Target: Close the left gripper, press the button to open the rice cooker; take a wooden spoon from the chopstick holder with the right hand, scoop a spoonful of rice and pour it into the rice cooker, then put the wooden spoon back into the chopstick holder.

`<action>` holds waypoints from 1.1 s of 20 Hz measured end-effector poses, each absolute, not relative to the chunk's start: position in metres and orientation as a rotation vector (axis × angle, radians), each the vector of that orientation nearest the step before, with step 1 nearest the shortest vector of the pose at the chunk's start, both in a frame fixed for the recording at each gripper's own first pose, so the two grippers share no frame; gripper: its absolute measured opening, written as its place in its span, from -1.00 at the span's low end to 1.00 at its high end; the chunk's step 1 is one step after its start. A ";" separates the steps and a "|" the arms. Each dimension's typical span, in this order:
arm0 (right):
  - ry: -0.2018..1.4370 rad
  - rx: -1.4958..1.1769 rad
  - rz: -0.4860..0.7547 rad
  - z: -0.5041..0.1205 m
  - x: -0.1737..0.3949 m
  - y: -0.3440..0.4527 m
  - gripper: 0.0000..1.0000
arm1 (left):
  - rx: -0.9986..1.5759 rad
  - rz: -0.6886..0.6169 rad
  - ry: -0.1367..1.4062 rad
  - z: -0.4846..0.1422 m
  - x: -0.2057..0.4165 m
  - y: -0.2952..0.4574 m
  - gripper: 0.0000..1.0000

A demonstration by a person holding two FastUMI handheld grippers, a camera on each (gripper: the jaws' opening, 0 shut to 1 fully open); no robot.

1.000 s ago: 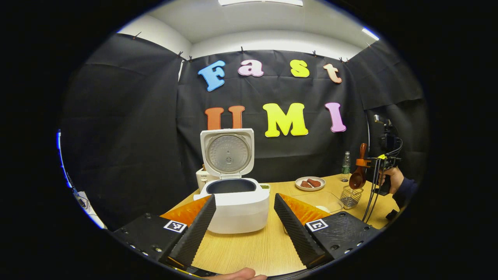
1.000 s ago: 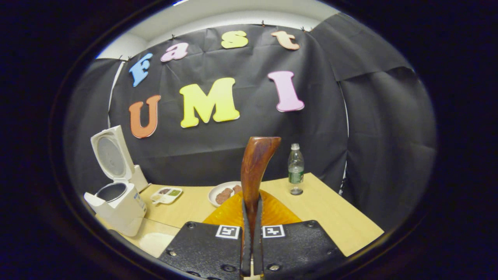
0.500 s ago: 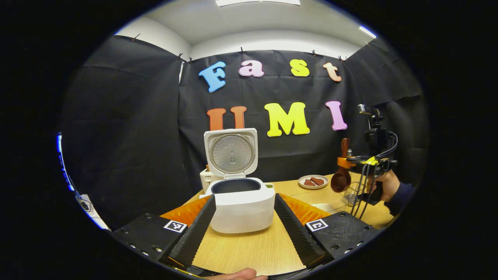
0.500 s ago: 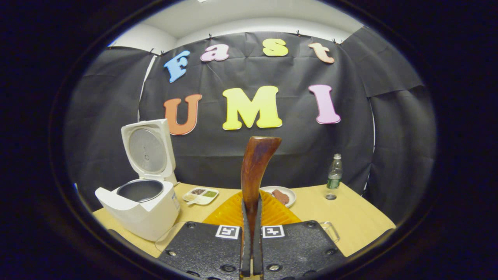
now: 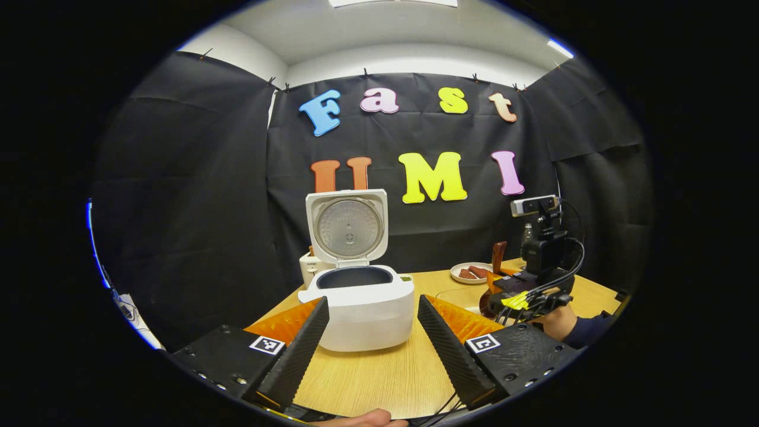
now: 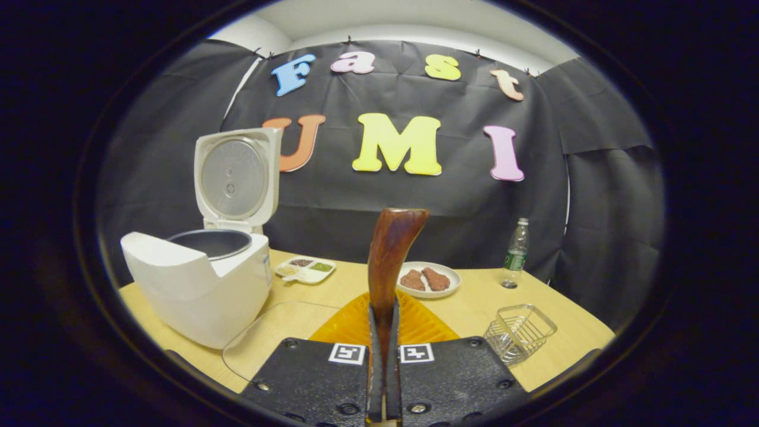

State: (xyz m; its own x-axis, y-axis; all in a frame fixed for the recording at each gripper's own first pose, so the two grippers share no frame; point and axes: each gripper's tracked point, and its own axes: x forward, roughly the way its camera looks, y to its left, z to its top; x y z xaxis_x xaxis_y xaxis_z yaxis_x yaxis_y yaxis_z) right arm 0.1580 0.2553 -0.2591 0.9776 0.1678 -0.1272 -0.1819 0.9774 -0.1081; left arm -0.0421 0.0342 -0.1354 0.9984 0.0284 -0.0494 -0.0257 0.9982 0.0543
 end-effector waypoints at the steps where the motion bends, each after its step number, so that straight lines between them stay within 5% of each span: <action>1: 0.127 -0.132 0.137 -0.265 0.161 0.247 -0.84 | 0.048 0.029 0.057 -0.138 -0.042 0.035 0.91; 22: 0.497 0.535 0.505 -0.289 0.133 0.320 -0.84 | -0.062 0.051 0.097 -0.148 -0.041 0.043 0.92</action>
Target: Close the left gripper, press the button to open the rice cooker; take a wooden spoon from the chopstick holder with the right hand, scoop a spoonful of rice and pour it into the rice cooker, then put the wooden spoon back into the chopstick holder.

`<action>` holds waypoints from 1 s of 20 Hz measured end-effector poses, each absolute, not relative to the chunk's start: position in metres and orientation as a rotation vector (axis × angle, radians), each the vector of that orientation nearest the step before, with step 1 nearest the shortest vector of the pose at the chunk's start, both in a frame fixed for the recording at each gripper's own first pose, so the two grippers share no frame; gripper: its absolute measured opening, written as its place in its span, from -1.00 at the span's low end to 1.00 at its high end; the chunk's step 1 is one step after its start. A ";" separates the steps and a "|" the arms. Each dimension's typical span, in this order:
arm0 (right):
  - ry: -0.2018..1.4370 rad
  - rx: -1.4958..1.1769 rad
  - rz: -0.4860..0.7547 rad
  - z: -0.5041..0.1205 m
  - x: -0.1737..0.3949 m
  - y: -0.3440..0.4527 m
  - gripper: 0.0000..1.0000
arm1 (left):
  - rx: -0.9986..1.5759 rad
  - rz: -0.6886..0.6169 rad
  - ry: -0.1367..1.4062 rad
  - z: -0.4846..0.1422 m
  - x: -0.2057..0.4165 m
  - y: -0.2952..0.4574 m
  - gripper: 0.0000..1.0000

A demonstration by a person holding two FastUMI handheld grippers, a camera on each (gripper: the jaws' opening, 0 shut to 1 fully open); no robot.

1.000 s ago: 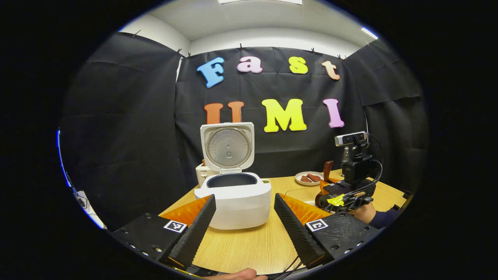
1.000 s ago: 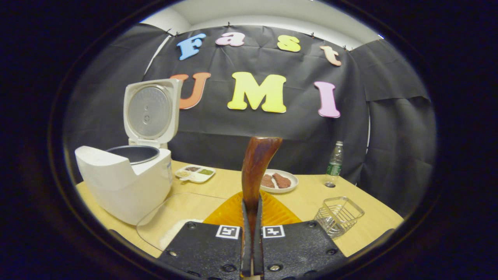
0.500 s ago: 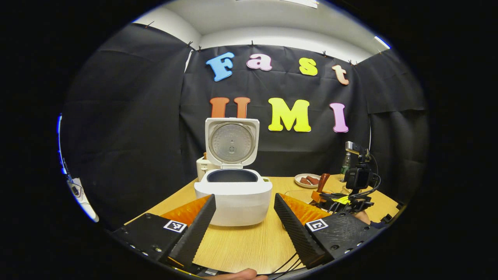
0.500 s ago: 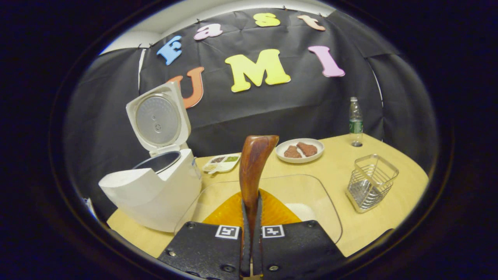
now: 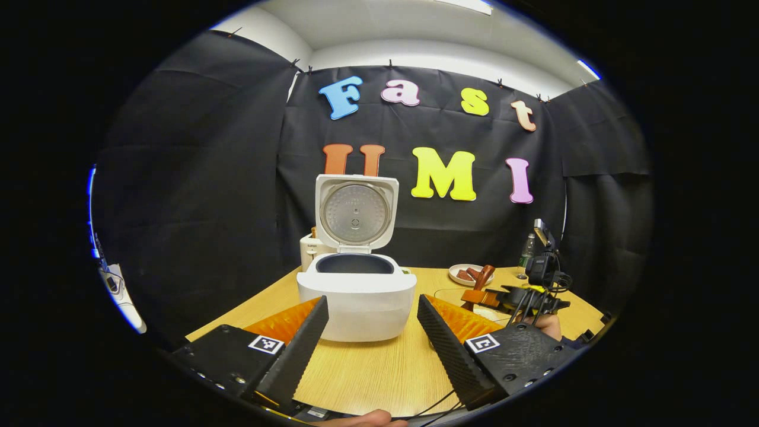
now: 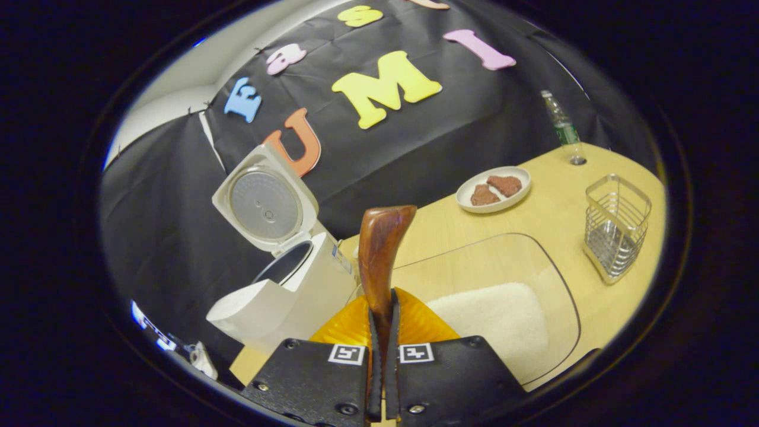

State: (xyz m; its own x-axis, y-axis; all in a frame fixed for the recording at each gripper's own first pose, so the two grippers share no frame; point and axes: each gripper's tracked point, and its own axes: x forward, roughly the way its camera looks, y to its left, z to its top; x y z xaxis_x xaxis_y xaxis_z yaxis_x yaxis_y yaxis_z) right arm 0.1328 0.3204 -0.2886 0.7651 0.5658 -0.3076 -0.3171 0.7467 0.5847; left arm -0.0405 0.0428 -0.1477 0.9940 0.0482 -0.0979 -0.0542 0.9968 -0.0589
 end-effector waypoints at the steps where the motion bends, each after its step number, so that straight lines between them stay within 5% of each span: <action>1: 0.514 0.576 0.510 -0.288 0.134 0.319 -0.84 | -0.061 0.052 0.098 -0.148 -0.039 0.043 0.92; 12: 0.544 1.005 0.427 -0.268 0.166 0.250 -0.85 | -0.009 0.066 0.115 -0.145 -0.031 0.042 0.92; 20: 0.556 1.605 0.614 -0.193 0.151 0.214 -0.86 | 0.034 0.062 0.059 -0.102 -0.023 0.038 0.92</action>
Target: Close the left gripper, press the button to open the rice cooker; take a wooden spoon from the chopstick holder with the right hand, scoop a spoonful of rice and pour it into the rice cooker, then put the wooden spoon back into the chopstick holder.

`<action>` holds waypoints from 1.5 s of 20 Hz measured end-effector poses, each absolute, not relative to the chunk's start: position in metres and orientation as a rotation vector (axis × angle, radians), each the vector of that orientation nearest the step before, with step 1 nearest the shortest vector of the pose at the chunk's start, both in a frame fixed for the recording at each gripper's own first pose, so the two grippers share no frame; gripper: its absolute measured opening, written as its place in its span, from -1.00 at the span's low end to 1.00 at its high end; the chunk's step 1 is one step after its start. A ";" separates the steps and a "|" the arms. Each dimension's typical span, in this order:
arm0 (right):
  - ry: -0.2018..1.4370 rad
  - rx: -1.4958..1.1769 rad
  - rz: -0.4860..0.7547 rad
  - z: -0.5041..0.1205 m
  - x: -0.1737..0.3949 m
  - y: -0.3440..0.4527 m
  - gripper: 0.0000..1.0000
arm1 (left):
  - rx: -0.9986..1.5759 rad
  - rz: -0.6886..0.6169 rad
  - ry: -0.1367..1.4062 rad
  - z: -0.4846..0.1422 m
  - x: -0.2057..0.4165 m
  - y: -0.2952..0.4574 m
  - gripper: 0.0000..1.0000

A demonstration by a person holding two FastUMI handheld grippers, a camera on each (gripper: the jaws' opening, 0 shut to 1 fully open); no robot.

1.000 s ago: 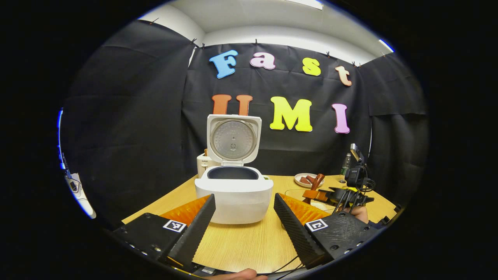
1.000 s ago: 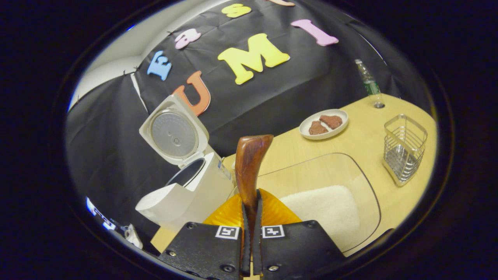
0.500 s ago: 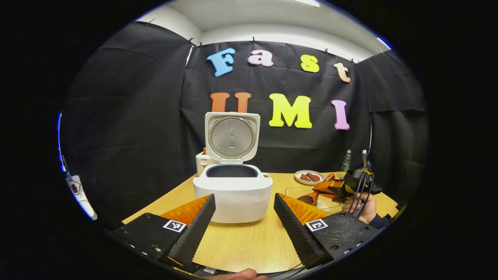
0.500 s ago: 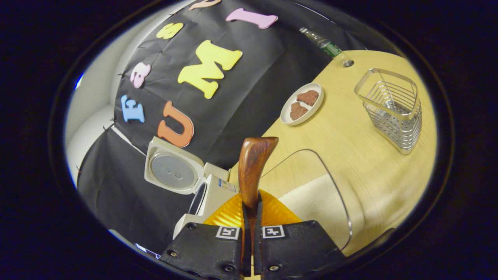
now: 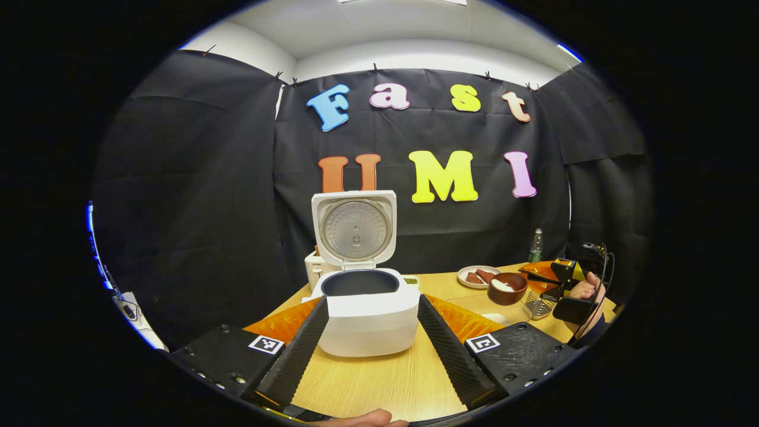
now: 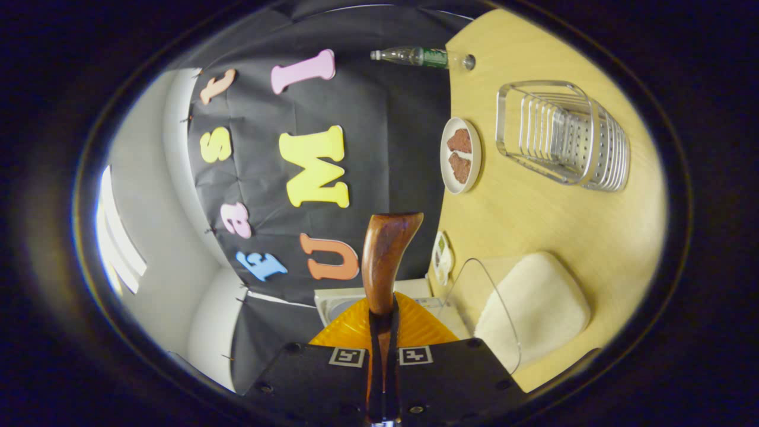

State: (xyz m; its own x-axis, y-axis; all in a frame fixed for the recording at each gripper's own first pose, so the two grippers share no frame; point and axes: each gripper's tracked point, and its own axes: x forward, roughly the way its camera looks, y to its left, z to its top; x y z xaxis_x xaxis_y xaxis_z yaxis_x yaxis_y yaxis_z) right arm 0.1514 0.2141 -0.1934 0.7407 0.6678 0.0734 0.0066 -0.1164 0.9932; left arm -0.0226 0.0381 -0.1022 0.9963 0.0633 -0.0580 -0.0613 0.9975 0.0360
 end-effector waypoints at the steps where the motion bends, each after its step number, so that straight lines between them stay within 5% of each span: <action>1: 0.582 1.638 0.643 -0.188 0.149 0.216 -0.86 | 0.026 0.052 0.052 -0.097 -0.023 0.037 0.92; 16: 0.636 1.356 0.645 -0.124 0.194 0.301 -0.86 | 0.038 0.120 0.018 -0.071 -0.028 0.100 0.91; 30: 0.654 0.867 0.674 -0.113 0.249 0.471 -0.84 | 0.038 0.140 0.017 -0.066 -0.045 0.116 0.91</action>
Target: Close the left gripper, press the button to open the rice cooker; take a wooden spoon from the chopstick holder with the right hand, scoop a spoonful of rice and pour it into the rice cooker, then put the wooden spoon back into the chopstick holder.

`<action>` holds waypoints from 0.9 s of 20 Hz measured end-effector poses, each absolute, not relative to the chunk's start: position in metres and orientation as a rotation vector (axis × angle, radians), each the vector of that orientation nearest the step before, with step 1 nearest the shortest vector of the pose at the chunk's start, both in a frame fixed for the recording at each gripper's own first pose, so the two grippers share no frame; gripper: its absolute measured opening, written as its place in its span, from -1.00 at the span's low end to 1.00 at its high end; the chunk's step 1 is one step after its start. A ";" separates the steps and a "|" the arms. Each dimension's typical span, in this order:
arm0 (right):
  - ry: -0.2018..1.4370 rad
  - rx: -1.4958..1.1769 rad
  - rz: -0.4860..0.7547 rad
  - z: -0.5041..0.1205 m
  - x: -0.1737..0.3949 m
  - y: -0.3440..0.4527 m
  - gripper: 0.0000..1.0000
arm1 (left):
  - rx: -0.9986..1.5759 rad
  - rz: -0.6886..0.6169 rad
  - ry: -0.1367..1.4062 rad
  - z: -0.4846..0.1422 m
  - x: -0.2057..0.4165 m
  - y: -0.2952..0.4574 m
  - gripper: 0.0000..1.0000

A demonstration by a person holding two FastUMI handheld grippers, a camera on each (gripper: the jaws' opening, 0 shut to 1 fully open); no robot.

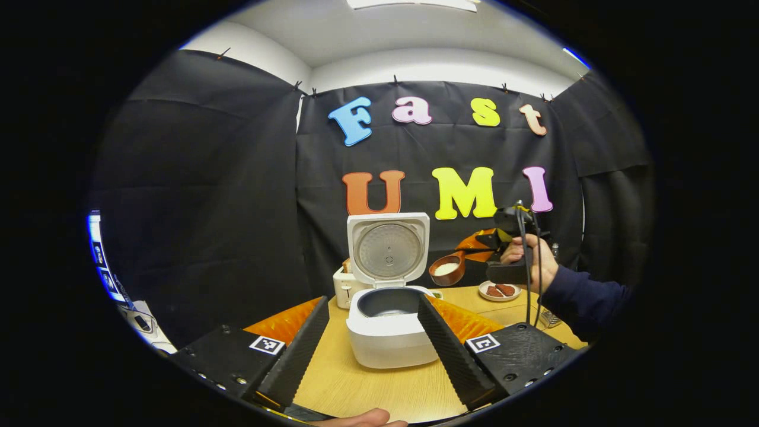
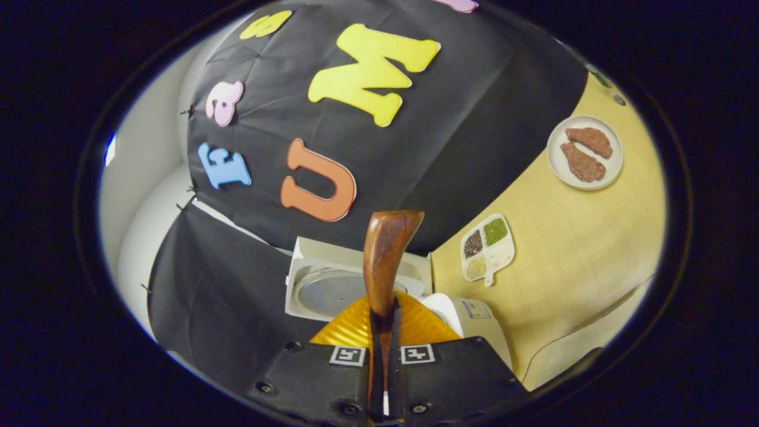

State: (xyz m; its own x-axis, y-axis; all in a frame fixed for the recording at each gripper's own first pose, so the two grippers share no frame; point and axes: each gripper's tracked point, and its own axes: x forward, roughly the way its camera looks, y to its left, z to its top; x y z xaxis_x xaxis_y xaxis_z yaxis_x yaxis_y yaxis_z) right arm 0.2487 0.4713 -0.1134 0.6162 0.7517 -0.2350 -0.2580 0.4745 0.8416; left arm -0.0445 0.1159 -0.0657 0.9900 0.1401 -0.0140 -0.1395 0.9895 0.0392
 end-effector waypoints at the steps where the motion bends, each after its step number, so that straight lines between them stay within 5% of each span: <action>1: 0.640 0.818 0.676 -0.114 0.253 0.482 -0.84 | 0.034 0.141 0.017 -0.066 -0.045 0.118 0.91; 18: 0.194 0.070 0.692 -0.102 0.255 0.564 -0.84 | 0.021 0.171 0.069 -0.085 -0.043 0.140 0.92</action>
State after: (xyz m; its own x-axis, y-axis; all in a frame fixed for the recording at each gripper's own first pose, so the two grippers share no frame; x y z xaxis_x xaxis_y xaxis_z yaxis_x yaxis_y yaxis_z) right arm 0.2554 0.5637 -0.1022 0.7527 0.6400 -0.1544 -0.6270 0.7683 0.1285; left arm -0.0428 0.1396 -0.0852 0.9831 0.1708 -0.0666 -0.1693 0.9852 0.0268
